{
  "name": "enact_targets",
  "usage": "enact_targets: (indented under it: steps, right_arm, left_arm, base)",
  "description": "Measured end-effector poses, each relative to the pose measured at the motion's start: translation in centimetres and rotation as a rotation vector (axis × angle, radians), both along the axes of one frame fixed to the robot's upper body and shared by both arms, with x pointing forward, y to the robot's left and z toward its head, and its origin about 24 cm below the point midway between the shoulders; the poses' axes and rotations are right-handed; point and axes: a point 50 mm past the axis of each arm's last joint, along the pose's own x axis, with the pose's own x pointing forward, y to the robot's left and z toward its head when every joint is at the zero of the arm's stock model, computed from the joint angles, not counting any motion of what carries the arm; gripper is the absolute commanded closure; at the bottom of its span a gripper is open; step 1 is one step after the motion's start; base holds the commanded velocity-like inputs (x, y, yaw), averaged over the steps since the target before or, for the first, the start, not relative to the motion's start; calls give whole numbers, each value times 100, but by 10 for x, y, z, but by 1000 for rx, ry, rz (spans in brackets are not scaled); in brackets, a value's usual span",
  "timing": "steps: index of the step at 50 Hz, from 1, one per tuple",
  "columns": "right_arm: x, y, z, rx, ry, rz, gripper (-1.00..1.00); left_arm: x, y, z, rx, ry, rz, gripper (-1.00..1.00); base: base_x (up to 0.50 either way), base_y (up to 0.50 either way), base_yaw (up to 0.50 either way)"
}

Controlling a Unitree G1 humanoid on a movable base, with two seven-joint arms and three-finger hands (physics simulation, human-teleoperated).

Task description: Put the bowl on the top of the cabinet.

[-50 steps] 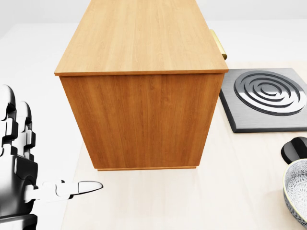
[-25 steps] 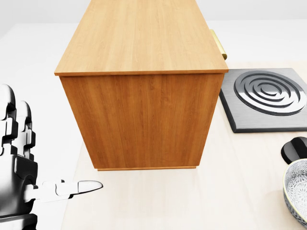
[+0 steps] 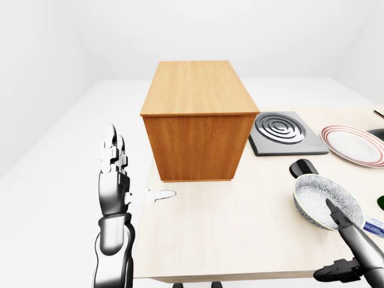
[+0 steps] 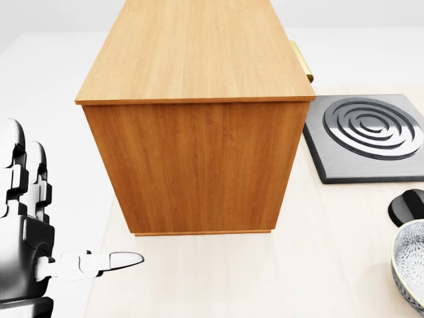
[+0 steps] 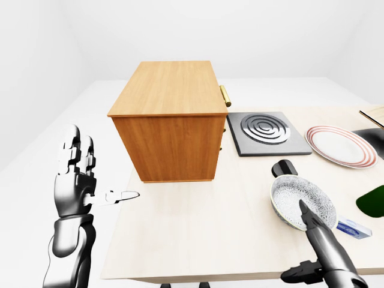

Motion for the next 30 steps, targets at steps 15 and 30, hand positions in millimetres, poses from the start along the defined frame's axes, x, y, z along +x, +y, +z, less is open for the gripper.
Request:
enact_targets:
  steps: [15, 30]
  right_arm:
    - [8, -7, 0, -43, 11, 6, -100]
    - [22, -6, 0, -80, 20, 49, -100]
  left_arm:
    - [1, 0, 0, 1, 0, 3, -100]
    - [2, 0, 0, 1, 1, 8, -100]
  base:
    - [0, 0, 0]
    - [0, 0, 0]
